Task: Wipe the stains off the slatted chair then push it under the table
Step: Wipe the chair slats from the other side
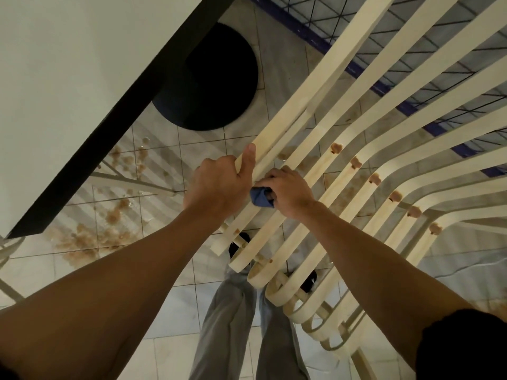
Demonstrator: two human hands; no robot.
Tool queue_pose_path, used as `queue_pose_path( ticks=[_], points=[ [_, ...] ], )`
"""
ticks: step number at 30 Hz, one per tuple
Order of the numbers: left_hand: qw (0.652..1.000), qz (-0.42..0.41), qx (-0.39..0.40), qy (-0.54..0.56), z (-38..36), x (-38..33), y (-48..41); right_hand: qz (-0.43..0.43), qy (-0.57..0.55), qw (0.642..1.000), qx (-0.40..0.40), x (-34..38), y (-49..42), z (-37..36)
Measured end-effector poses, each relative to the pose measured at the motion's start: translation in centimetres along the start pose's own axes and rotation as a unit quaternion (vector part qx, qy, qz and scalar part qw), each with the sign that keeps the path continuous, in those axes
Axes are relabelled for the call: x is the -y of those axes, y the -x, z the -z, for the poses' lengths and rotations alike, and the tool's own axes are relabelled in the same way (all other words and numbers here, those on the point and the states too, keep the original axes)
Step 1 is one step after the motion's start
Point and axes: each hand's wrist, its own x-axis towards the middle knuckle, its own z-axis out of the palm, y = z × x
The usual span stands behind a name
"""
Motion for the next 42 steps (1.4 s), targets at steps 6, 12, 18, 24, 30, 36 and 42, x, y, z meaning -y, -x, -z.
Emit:
queue_pose_path(
  ticks=[6,12,18,24,30,36,42],
  points=[
    [1.000,0.003,-0.004,-0.004,-0.1,-0.1,0.1,-0.010,-0.042,0.999,0.004,3.0,1.4,-1.6],
    [1.000,0.006,-0.009,-0.009,0.0,-0.2,0.2,0.064,-0.045,0.997,0.017,6.6,2.8,-4.0],
    [1.000,-0.003,-0.006,0.006,0.1,-0.2,0.2,-0.016,-0.072,0.997,-0.018,3.7,1.7,-3.1],
    [1.000,-0.002,-0.006,0.006,-0.1,-0.1,0.1,-0.063,-0.128,0.988,-0.054,8.1,4.2,-6.1],
    [1.000,-0.007,-0.010,0.013,-0.1,0.0,0.3,-0.014,-0.122,0.991,-0.044,11.2,6.0,-8.6],
    [1.000,-0.001,-0.009,0.017,0.3,-0.3,0.5,-0.119,-0.162,0.974,-0.107,7.1,3.9,-5.6],
    [1.000,0.002,-0.010,-0.006,0.3,-0.5,0.7,-0.176,-0.152,0.963,-0.134,5.8,2.6,-5.3]
  ],
)
